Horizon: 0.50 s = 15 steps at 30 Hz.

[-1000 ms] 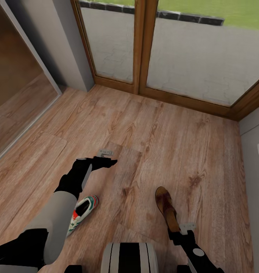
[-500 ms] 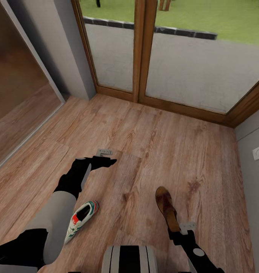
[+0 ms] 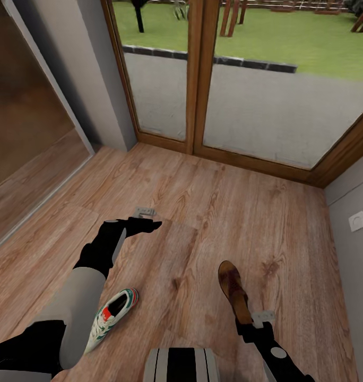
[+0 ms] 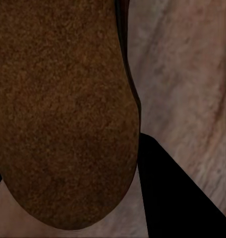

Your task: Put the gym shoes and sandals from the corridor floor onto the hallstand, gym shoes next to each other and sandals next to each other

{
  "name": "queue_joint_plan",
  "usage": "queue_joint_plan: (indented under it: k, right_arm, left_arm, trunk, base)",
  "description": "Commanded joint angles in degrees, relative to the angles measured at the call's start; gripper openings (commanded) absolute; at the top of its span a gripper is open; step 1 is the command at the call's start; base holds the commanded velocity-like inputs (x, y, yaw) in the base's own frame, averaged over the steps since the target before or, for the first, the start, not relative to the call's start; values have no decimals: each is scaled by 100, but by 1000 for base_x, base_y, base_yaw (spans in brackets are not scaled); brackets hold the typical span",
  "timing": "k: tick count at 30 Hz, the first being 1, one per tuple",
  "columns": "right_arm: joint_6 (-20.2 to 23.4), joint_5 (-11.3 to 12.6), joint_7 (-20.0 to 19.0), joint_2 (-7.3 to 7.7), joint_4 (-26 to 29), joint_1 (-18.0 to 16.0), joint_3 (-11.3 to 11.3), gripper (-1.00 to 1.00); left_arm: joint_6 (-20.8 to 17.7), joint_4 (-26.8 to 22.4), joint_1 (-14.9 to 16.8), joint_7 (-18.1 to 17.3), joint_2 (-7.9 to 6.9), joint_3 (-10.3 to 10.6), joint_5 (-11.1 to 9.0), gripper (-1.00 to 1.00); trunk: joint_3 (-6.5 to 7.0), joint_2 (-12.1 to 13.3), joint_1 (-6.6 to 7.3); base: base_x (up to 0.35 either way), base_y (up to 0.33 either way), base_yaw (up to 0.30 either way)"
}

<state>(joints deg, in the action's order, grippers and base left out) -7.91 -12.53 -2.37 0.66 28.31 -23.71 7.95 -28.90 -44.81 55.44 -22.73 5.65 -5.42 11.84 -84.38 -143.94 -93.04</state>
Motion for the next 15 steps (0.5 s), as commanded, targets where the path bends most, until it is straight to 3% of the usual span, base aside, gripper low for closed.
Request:
queue_joint_plan:
  k: [1, 9, 11, 12, 15]
  right_arm:
    - [-19, -40, -27, -5, -3, -2, 39, -100]
    - [-33, -37, -27, 4, 4, -2, 42, -100]
    - [-85, -37, -27, 4, 6, -2, 41, -100]
    - [-196, -39, -25, 4, 4, -2, 40, -100]
    - [-270, -39, -21, 4, 3, -2, 40, -100]
  left_arm:
    - [-20, -5, 2, -56, -8, -37, 62, 100]
    - [-32, 6, -57, -76, -243, -40, 26, 100]
    - [-28, 7, -141, -80, -310, -44, 21, 100]
    - [-22, 8, -262, -82, -423, -46, 9, 100]
    - [14, 8, -392, -76, -499, -48, 6, 100]
  trunk:
    - [19, 0, 3]
    - [197, 11, 24]
    - [241, 14, 29]
    - [263, 15, 31]
    - [329, 19, 39]
  base:
    - [0, 0, 0]
    - [0, 0, 0]
    - [0, 0, 0]
    - [0, 0, 0]
    - [0, 0, 0]
